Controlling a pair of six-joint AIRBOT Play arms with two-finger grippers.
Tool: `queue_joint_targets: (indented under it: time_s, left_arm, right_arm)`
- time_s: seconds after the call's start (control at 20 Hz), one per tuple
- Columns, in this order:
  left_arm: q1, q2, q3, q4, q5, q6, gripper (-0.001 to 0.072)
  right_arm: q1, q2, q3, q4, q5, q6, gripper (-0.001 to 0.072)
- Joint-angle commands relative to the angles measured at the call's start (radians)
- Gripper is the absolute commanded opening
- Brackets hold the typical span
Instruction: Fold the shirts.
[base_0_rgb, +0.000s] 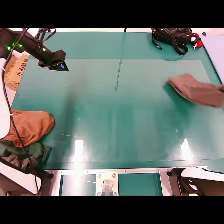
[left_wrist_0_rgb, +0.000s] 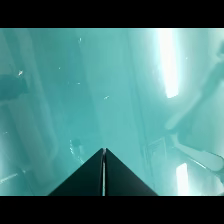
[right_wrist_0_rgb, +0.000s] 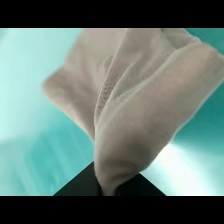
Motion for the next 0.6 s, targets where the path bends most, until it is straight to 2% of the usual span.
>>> queue_joint_targets:
  time_s: [0.0, 0.15, 0.3, 0.55]
  left_arm:
    - [0.001, 0.001, 0.0, 0.0, 0.007, 0.001, 0.0027]
    - [0.001, 0.001, 0.0, 0.0, 0.007, 0.001, 0.0027]
    - [0.001, 0.001, 0.0, -0.001, 0.006, 0.001, 0.0027]
    - [0.001, 0.001, 0.0, -0.003, 0.007, 0.001, 0.0027]
  right_arm:
    - [-0.246, 0.053, -0.177, -0.082, -0.016, 0.016, 0.0013]
    - [-0.381, 0.106, -0.377, -0.153, -0.131, 0.016, 0.0013]
    - [-0.486, 0.167, -0.531, -0.161, -0.234, 0.016, 0.0013]
    - [-0.588, 0.221, -0.595, -0.161, -0.256, 0.01, 0.0013]
